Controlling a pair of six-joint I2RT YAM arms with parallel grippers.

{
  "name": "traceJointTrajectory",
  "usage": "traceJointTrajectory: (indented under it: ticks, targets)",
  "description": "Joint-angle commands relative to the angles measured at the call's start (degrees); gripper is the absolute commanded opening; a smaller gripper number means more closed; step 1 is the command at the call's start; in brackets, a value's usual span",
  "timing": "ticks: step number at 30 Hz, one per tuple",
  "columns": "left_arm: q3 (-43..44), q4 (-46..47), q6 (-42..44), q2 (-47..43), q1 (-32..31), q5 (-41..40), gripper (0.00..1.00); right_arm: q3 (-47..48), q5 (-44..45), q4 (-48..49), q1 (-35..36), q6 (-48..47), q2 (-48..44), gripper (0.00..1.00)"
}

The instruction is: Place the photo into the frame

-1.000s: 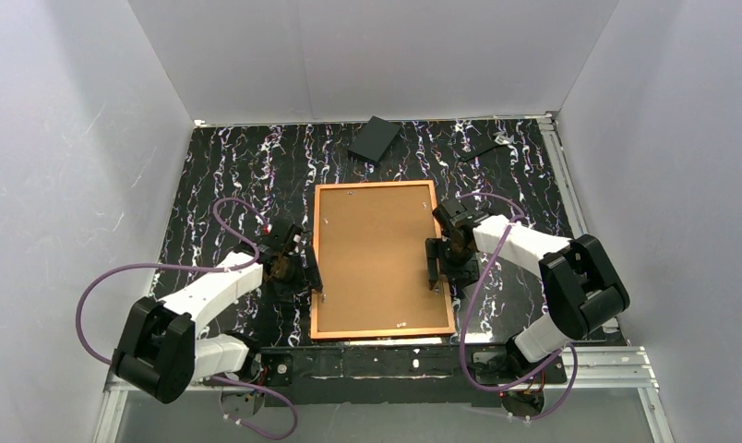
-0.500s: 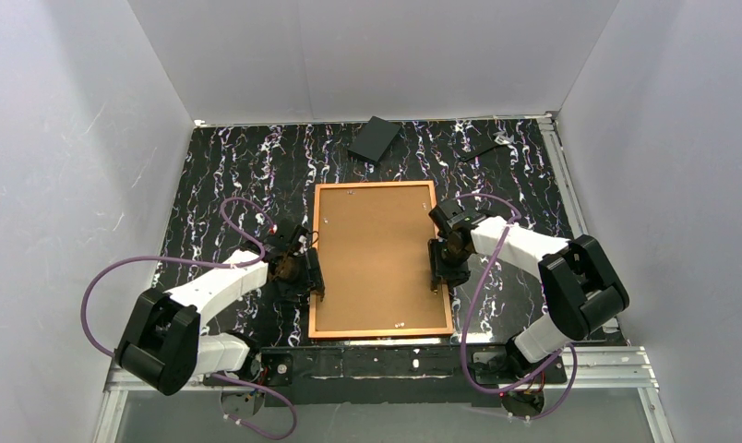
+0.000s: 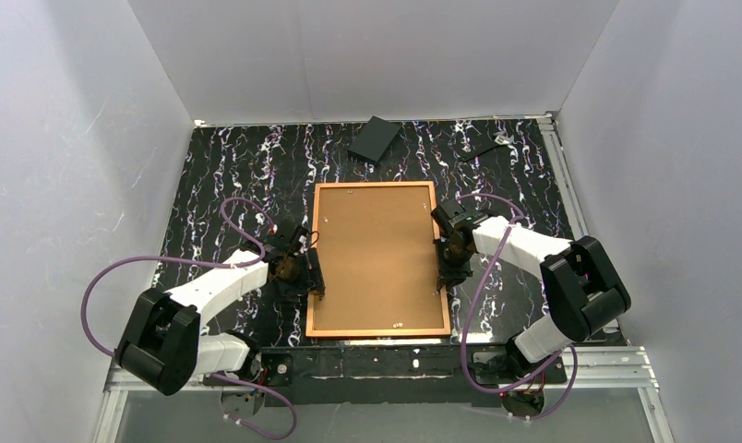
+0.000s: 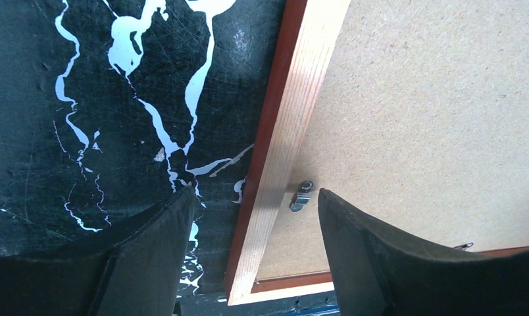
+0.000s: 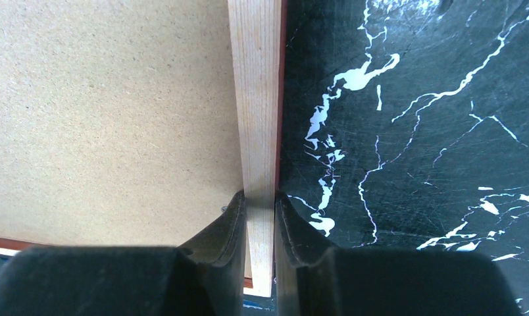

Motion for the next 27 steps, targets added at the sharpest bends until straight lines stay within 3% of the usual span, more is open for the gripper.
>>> traceJointTrajectory:
  ticks: [1,5,8,12,18,27]
  targets:
    - [-0.42,-5.45,0.16,0.12,-0.53,0.07,0.7,-1.06,0.9,0.02,0.58,-0.4,0.93,0.09]
    - [-0.23,-6.32,1.7,-0.93,-0.63,-0.58,0.76,-1.22,1.32,-0.15,0.57,-0.47,1.0,0.07]
    - [-0.37,-7.87,3.17,-2.25,-0.7,-2.05,0.76,-1.43,1.32,-0.19,0.55,-0.59,1.07,0.01]
    - [-0.99,-8.35,3.21,-2.93,-1.2,-2.63,0.75,-1.48,1.32,-0.24,0.61,-0.56,0.94,0.01]
    - [1.34,-9.16,5.41,-0.62,-4.64,-7.05,0.8,-1.31,1.37,-0.24,0.58,-0.6,1.23,0.01]
    - [5.94,-11.38,8.02,5.59,-9.47,-12.98,0.76,-1.79,1.32,-0.14,0.58,-0.89,1.16,0.01]
